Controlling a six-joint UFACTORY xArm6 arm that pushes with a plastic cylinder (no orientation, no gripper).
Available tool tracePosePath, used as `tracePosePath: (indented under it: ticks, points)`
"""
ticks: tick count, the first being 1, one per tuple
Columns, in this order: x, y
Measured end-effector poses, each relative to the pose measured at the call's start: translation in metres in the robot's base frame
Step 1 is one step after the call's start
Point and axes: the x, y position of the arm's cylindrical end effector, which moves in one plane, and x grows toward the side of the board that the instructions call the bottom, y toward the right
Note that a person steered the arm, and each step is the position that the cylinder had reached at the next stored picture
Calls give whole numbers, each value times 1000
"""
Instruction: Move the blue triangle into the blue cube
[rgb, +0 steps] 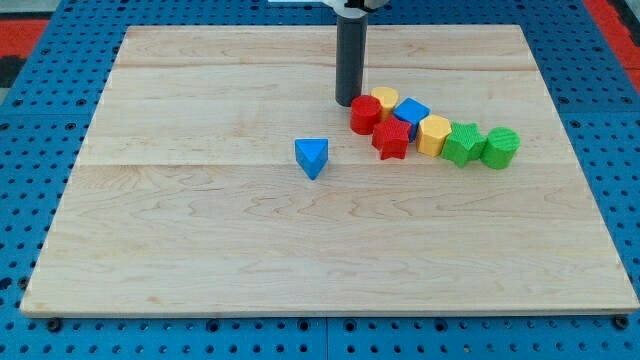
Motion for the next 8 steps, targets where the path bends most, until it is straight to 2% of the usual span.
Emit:
tracePosePath:
  ticks: [2, 4, 5, 6, 7, 8]
  points:
    - [11, 68]
    - [-63, 37]
    - [-28, 72]
    - [-15, 57]
    - [-24, 51]
    - [-27, -54]
